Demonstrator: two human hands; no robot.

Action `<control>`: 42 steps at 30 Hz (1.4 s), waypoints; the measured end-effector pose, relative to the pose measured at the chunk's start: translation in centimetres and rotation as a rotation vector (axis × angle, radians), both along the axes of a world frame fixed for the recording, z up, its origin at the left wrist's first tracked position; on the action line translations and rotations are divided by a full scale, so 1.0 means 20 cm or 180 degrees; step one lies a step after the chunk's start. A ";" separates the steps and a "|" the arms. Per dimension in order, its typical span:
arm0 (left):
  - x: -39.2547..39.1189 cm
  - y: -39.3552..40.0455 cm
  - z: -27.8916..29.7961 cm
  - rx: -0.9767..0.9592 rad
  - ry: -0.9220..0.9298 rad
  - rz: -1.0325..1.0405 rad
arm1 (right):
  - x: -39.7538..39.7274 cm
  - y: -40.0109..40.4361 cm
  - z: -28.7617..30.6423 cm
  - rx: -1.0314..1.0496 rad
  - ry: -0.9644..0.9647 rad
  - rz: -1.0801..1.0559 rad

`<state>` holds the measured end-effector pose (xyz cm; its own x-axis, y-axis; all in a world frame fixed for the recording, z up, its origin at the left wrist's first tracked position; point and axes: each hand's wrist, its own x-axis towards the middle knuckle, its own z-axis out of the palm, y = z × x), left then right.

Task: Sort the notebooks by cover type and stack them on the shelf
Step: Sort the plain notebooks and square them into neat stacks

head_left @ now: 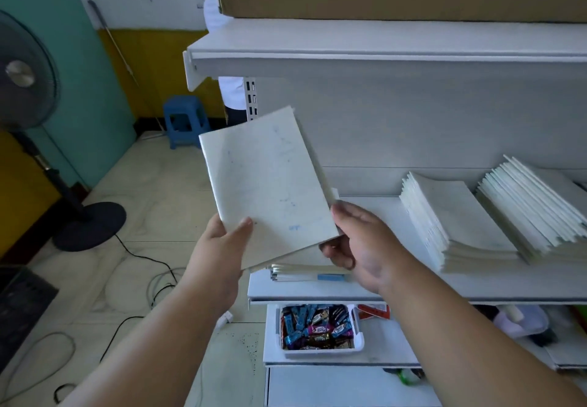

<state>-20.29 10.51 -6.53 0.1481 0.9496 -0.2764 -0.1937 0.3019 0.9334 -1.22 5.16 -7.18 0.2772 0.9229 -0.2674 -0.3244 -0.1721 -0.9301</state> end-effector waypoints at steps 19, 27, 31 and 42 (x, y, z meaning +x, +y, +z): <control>-0.12 -0.04 -0.02 -0.0225 -0.0447 0.0118 | 0.19 0.06 -0.30 -0.1465 -0.4152 -0.0234; -0.12 -0.04 -0.01 -0.0359 -0.0542 0.0088 | 0.25 0.02 -0.22 -0.0754 -0.2446 -0.0847; -0.04 -0.05 0.00 -0.0264 -0.0492 0.0001 | 0.12 -0.05 -0.11 -0.0081 -0.0998 -0.0665; 0.33 -0.20 -0.04 0.0231 0.0307 -0.0657 | 0.40 -0.22 -0.03 -0.0529 -0.0820 -0.0159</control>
